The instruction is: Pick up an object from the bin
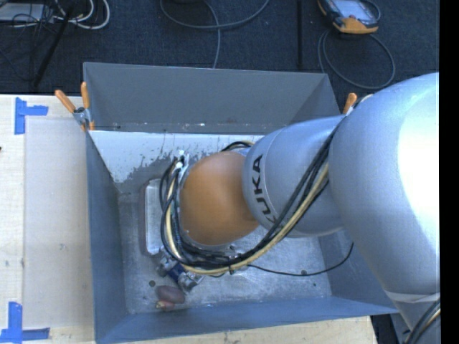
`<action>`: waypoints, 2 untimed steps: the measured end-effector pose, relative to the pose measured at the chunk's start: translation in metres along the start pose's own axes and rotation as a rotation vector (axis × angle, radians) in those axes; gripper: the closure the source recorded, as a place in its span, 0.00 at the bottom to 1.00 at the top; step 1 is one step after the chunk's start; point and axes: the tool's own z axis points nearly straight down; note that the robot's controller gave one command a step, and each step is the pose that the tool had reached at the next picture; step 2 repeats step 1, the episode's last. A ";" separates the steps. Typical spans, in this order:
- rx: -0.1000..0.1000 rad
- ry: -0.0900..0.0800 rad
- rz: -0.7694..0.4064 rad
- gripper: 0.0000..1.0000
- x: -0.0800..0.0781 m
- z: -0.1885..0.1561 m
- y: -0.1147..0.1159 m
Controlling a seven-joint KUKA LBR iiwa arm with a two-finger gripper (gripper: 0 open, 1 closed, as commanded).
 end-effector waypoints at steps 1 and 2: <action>0.005 -0.008 -0.206 1.00 0.000 -0.126 -0.016; 0.005 -0.008 -0.206 1.00 0.000 -0.126 -0.016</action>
Offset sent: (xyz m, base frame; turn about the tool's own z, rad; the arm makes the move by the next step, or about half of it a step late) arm 0.0091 -0.0128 0.1228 -0.2076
